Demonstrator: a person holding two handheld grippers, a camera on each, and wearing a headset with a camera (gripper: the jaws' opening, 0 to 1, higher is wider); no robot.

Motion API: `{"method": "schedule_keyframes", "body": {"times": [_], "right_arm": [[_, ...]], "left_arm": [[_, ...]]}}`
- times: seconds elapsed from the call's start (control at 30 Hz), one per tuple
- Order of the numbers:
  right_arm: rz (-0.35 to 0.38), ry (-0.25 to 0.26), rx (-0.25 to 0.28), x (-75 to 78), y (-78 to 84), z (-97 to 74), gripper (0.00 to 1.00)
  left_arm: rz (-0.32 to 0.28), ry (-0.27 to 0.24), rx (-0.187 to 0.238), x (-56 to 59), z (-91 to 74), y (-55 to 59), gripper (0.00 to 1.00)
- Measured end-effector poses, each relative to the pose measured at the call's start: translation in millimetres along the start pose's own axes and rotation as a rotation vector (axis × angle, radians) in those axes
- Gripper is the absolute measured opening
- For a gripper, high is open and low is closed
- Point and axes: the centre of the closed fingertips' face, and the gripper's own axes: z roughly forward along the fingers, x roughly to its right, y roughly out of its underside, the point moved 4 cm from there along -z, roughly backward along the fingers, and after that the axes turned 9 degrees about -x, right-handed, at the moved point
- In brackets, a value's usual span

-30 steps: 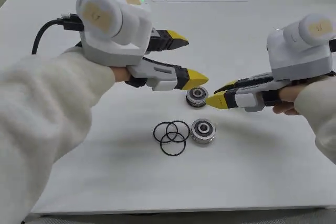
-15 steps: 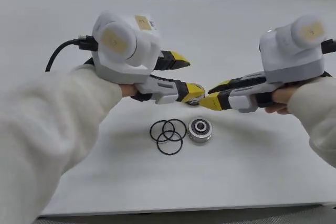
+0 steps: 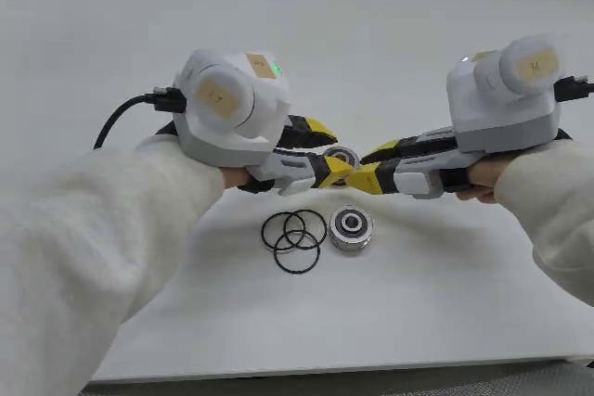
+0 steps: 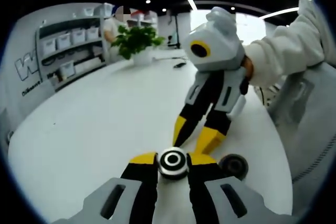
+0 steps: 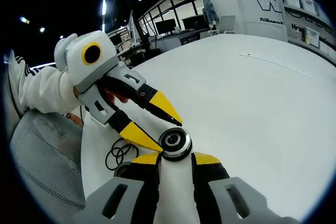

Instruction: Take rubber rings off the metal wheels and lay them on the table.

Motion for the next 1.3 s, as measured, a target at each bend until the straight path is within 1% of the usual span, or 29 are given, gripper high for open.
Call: {"method": "schedule_keyframes", "body": {"times": [0.13, 0.27, 0.33, 0.43, 0.53, 0.57, 0.7, 0.73, 0.8, 0.93, 0.97, 1.0, 1.03, 1.07, 1.1, 1.17, 1.3], "right_arm": [[-0.014, 0.001, -0.002, -0.7, 0.2, 1.3, 0.18], [-0.030, 0.009, -0.007, 0.0, 1.3, 2.2, 0.17], [-0.031, 0.009, -0.006, 0.1, 1.3, 2.1, 0.17], [-0.048, 0.015, -0.009, 0.5, 1.9, 2.0, 0.15], [-0.073, 0.035, -0.024, 2.7, 5.1, 2.0, 0.09], [-0.072, 0.030, -0.018, 2.3, 4.5, 2.1, 0.08], [-0.076, 0.031, -0.020, 2.6, 4.6, 2.0, 0.05], [-0.084, 0.035, -0.018, 3.1, 4.2, 1.8, 0.02], [-0.084, 0.035, -0.019, 3.2, 4.2, 1.8, 0.01], [-0.052, 0.037, -0.021, 5.6, 3.6, 1.9, 0.00], [-0.034, 0.035, -0.020, 6.1, 3.6, 1.9, 0.00], [-0.007, 0.032, -0.021, 6.6, 4.0, 1.9, 0.00], [0.033, 0.029, -0.020, 7.2, 4.3, 1.9, 0.00], [0.085, 0.028, -0.024, 7.7, 4.5, 1.7, 0.00], [0.119, 0.026, -0.035, 8.3, 4.4, 1.5, 0.00], [0.098, 0.036, -0.035, 8.9, 3.3, 1.7, 0.00], [0.145, 0.036, -0.032, 10.6, 3.0, 0.4, 0.00]], "left_arm": [[-0.011, -0.010, 0.002, -1.5, 0.8, 0.7, 0.20], [-0.018, -0.007, -0.005, -0.8, 2.6, 4.7, 0.18], [-0.035, -0.003, 0.006, -0.3, 2.2, 4.8, 0.16], [-0.042, 0.001, 0.012, 0.1, 2.3, 4.6, 0.15], [-0.072, 0.000, 0.022, -0.9, 2.0, 6.1, 0.15], [-0.078, 0.000, 0.024, -1.2, 1.8, 6.6, 0.15], [-0.082, 0.000, 0.032, -0.6, 2.2, 6.9, 0.14], [-0.084, 0.001, 0.033, -0.3, 2.2, 7.1, 0.14], [-0.082, 0.001, 0.034, 0.5, 2.0, 7.2, 0.14], [-0.084, -0.002, 0.039, 0.9, 1.9, 7.7, 0.14], [-0.083, -0.001, 0.040, 1.1, 1.7, 7.9, 0.14], [-0.083, 0.001, 0.042, 1.6, 1.5, 8.4, 0.14], [-0.081, 0.000, 0.044, 1.9, 1.4, 8.7, 0.14], [-0.077, -0.003, 0.044, 2.2, 1.3, 8.9, 0.14], [-0.074, -0.007, 0.043, 2.5, 1.4, 8.9, 0.14], [-0.064, -0.011, 0.038, 2.1, 1.5, 9.1, 0.14], [-0.068, -0.010, 0.040, 2.1, 1.1, 9.9, 0.13]]}}
